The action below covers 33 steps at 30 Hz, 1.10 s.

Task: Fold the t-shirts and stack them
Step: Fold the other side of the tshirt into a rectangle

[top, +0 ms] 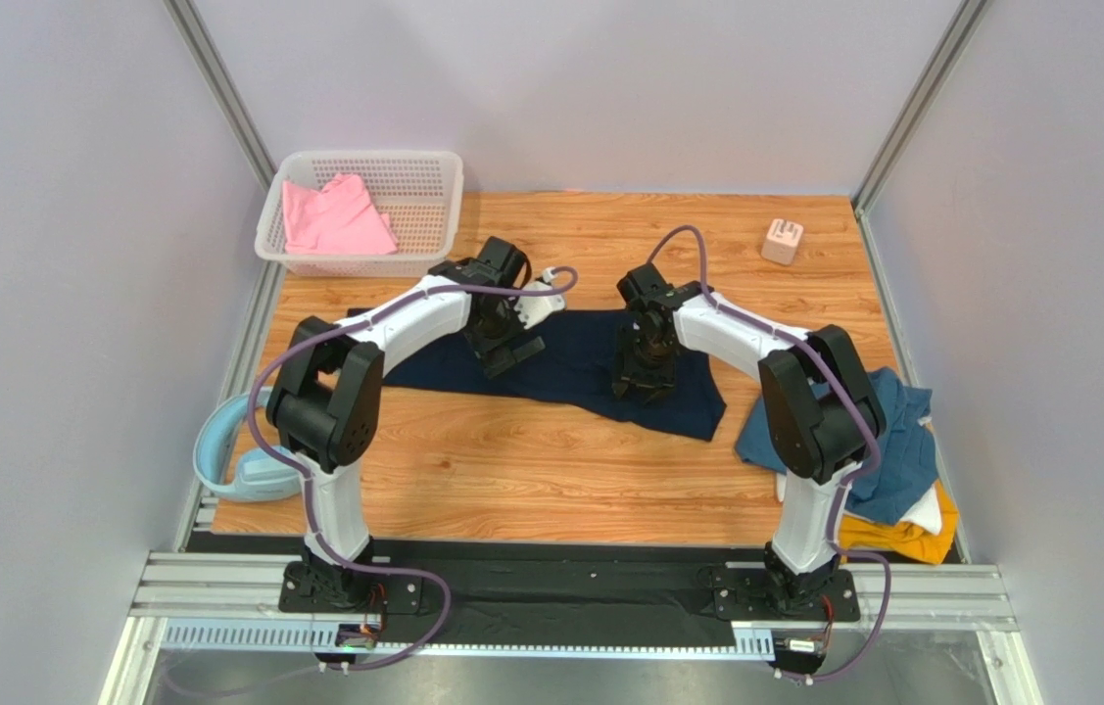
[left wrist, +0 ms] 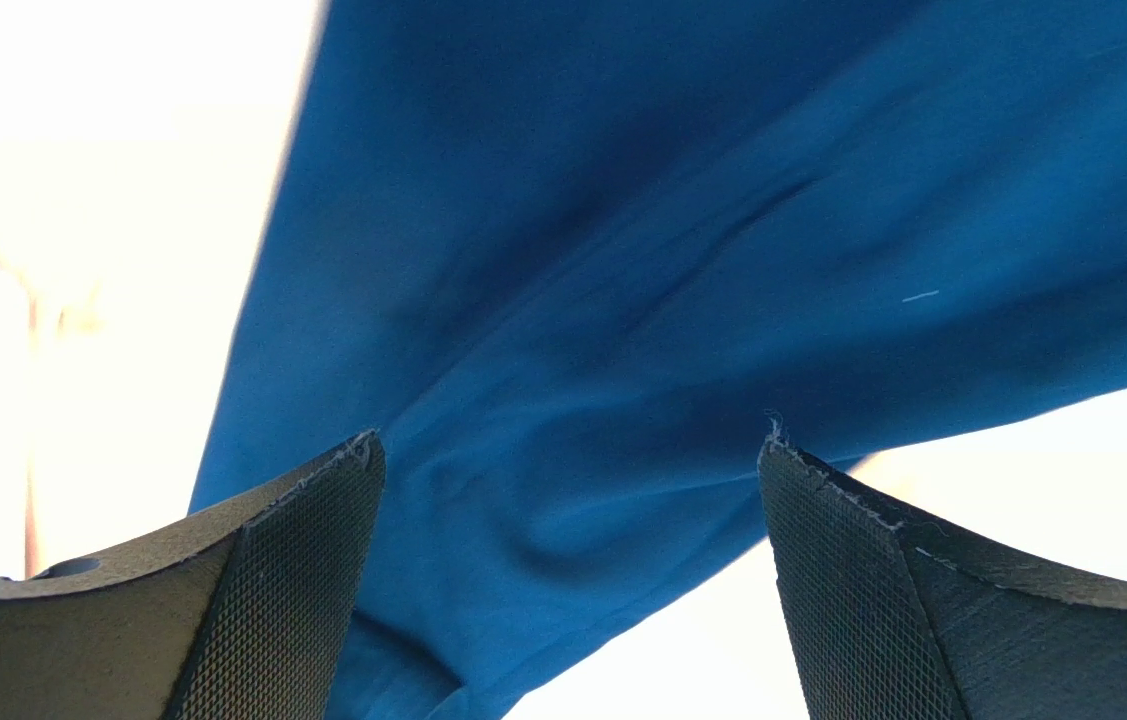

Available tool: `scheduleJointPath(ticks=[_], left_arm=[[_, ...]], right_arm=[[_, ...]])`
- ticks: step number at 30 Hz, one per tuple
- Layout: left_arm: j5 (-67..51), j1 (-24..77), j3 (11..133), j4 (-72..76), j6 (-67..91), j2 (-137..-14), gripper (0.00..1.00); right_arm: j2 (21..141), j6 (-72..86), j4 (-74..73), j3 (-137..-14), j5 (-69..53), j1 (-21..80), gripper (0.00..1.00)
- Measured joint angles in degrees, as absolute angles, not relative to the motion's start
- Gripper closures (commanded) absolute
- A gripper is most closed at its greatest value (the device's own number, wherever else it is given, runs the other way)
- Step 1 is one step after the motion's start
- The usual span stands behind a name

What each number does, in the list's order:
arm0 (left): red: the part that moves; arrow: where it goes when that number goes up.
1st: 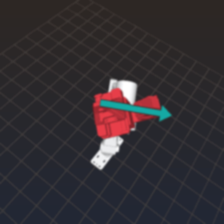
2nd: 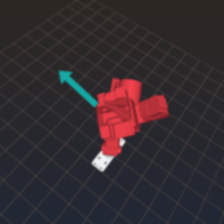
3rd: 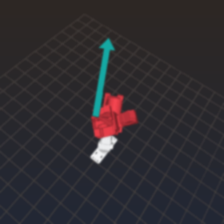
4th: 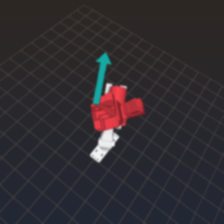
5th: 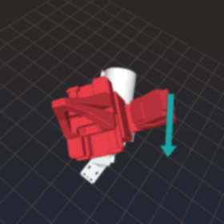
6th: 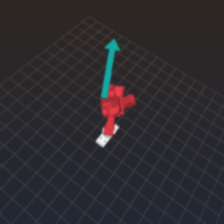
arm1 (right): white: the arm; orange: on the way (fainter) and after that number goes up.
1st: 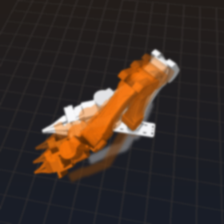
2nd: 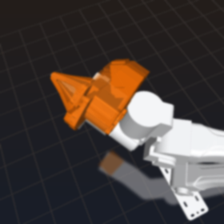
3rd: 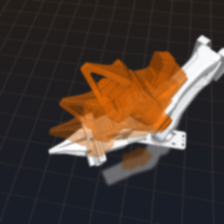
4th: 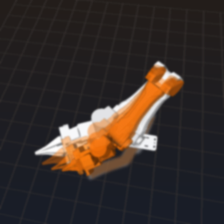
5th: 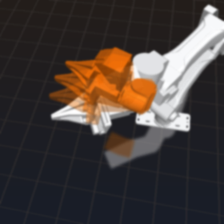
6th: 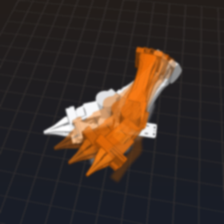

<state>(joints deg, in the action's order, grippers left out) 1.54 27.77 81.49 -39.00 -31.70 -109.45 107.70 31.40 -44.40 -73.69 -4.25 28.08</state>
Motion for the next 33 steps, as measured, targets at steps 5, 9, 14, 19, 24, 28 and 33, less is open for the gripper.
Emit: scheduleJointPath(ticks=[5,9,14,19,24,28,33], left_arm=[[2.22,30.85,81.49,-38.70,-31.66,-109.93,0.00],[3.46,32.36,81.58,-38.33,-31.55,-111.98,0.00],[3.66,33.28,81.60,-38.33,-31.11,-113.56,0.00],[3.73,33.28,81.41,-38.17,-30.89,-113.43,0.00],[3.81,33.36,80.01,-37.45,-30.87,-112.60,0.00],[4.01,33.39,78.94,-37.06,-30.85,-111.96,0.00],[4.51,33.41,78.04,-36.38,-30.81,-111.28,0.00]], right_arm=[[108.27,31.20,-44.88,-77.80,-3.62,26.94,0.49],[109.91,31.11,-44.80,-81.12,-3.38,25.82,0.50],[113.67,30.83,-44.91,-84.58,-3.29,24.36,0.50],[118.78,30.28,-46.59,-91.07,-3.60,22.98,0.50],[125.36,30.00,-48.29,-104.71,-5.41,21.04,0.48],[128.40,29.91,-48.53,-114.13,-7.66,19.59,0.44],[125.21,29.91,-48.75,-113.06,-8.54,18.44,0.42]])
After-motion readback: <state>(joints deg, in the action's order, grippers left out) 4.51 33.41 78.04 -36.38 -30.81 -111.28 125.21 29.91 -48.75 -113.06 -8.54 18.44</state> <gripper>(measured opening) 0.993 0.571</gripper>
